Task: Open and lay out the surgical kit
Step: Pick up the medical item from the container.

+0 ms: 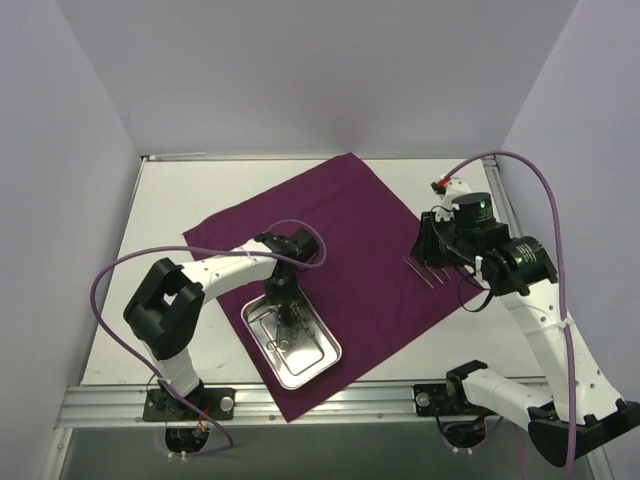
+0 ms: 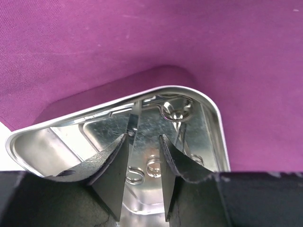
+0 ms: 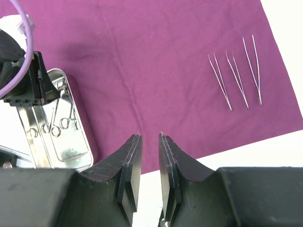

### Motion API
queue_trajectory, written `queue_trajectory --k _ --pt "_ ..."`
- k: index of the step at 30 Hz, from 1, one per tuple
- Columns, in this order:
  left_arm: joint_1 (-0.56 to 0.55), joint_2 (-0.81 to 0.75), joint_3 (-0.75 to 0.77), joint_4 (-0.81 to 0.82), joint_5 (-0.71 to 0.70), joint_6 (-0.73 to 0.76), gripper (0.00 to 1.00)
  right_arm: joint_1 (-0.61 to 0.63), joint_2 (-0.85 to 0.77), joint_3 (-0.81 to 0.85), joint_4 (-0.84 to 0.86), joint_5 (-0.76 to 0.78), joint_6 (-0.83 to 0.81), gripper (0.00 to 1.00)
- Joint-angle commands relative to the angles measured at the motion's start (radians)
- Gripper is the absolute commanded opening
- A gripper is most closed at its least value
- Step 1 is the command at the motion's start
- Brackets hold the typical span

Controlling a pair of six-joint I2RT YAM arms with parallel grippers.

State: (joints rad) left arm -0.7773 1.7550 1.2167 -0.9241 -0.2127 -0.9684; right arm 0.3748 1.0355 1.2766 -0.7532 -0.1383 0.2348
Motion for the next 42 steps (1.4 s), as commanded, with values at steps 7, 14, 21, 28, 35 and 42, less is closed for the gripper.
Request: queue_trajectory --k 7,14,21,28,35,42 --pt "-0.002 0.015 -0.046 0.065 -0.037 -0.047 0.44 0.018 -0.052 0.013 -0.066 -0.006 -0.015 0.22" --pt "-0.002 0.023 -0.094 0.113 -0.033 -0.075 0.44 0.029 -0.055 0.007 -0.063 -0.009 -0.019 0.22" --pt "0.004 0.040 -0.146 0.183 -0.025 -0.066 0.38 0.042 -0.054 0.003 -0.066 0.003 -0.028 0.23" --pt "0.009 0.043 -0.217 0.266 0.010 -0.064 0.17 0.059 -0.042 0.012 -0.067 0.020 -0.040 0.23" --pt "-0.002 -0.070 -0.169 0.154 -0.025 -0.056 0.02 0.075 -0.028 0.007 -0.049 0.012 -0.038 0.23" --pt "-0.027 -0.184 -0.086 0.005 -0.050 -0.082 0.02 0.095 -0.006 0.006 -0.014 0.008 -0.037 0.23"
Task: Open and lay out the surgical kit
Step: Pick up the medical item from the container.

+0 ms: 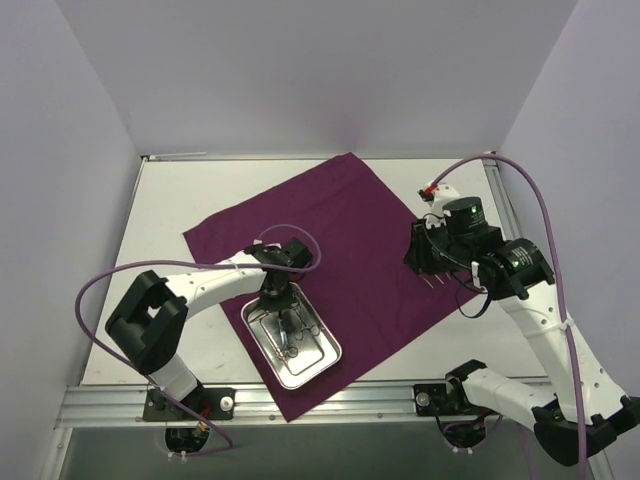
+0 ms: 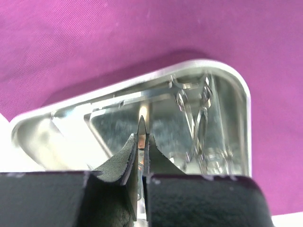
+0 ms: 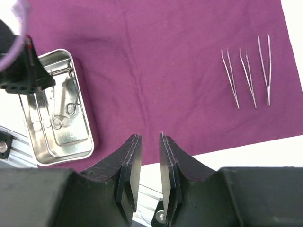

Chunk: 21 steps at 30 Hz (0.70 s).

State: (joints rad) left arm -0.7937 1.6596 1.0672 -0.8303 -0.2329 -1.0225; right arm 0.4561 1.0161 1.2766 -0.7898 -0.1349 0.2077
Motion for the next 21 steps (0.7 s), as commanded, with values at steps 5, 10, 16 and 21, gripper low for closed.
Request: queue_trajectory --k 5,10,16,21 --pt "-0.010 -0.150 0.059 -0.112 -0.039 -0.039 0.02 0.024 0.033 0.001 0.043 0.000 -0.007 0.23" --pt "-0.013 -0.172 0.079 -0.119 -0.017 -0.040 0.02 0.030 0.048 0.006 0.060 -0.028 -0.004 0.23" --pt "-0.015 -0.250 0.146 -0.122 0.015 -0.016 0.02 0.032 0.099 0.001 0.124 -0.369 -0.085 0.26" --pt "-0.012 -0.319 0.223 -0.110 0.070 0.021 0.02 0.033 0.170 -0.034 0.254 -0.653 -0.081 0.29"
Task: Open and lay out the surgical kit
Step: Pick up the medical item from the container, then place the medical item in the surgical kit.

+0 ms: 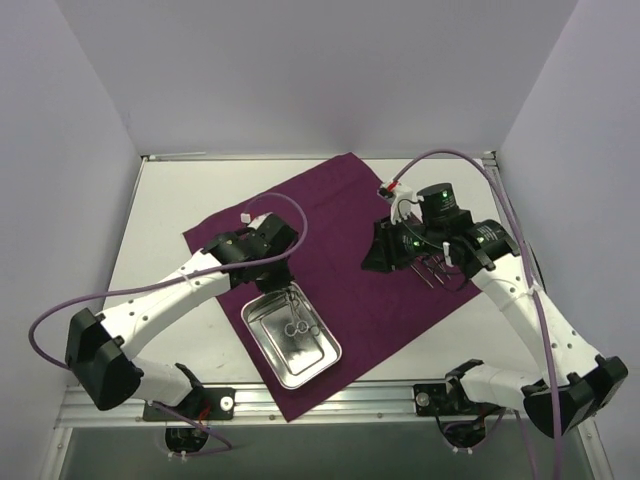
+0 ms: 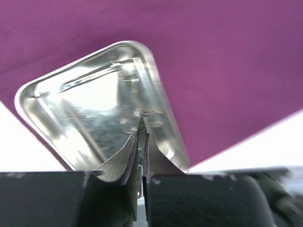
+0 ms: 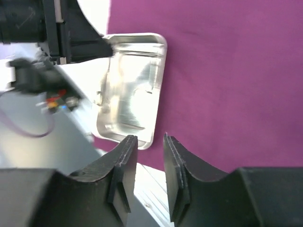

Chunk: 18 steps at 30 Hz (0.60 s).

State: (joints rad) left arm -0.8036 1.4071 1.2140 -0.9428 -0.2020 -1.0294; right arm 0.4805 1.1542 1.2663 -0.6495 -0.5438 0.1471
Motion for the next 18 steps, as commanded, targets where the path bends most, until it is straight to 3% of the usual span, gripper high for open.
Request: queue_trajectory --k 1,7,11,18 --pt "0.000 -0.074 0.085 0.007 0.058 0.041 0.02 0.009 0.038 -0.034 0.144 -0.272 -0.005 0.30" --pt "0.018 -0.135 0.153 0.094 0.140 0.167 0.02 0.010 0.116 -0.055 0.338 -0.413 0.167 0.31" --pt "0.063 -0.181 0.151 0.214 0.278 0.207 0.02 0.012 0.153 -0.027 0.349 -0.519 0.151 0.30" --pt "0.083 -0.194 0.194 0.303 0.389 0.249 0.02 0.015 0.171 -0.002 0.416 -0.640 0.173 0.32"
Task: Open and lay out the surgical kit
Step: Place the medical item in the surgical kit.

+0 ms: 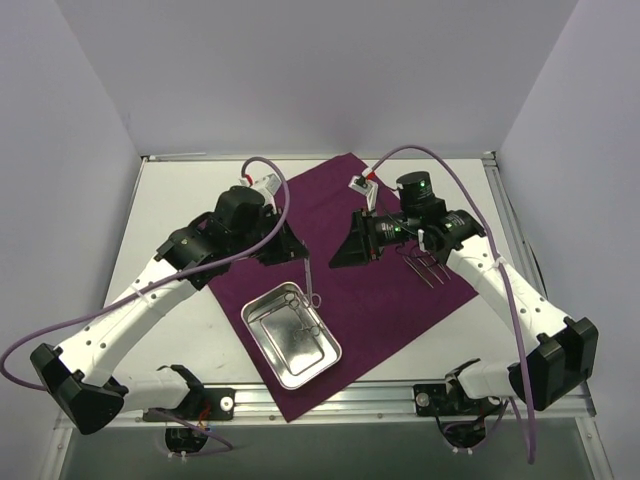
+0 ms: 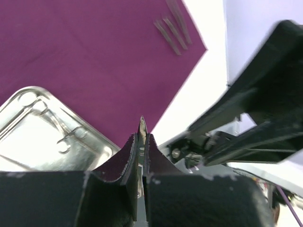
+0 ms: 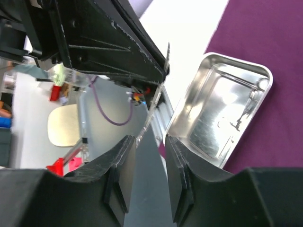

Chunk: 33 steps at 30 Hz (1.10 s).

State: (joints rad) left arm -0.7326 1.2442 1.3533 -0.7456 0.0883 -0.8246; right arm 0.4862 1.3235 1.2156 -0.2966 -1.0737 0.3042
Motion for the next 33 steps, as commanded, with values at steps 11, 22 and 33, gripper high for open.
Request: queue_trajectory --k 11,22,33 --pt "0.032 -0.078 0.049 0.233 0.192 0.005 0.02 0.026 -0.001 0.029 0.230 -0.157 0.133 0.39" --pt "0.050 -0.066 0.073 0.227 0.214 -0.022 0.02 0.054 0.016 0.028 0.251 -0.155 0.142 0.42" --pt "0.052 -0.037 0.104 0.196 0.180 -0.050 0.02 0.086 0.048 0.084 0.172 -0.019 0.125 0.37"
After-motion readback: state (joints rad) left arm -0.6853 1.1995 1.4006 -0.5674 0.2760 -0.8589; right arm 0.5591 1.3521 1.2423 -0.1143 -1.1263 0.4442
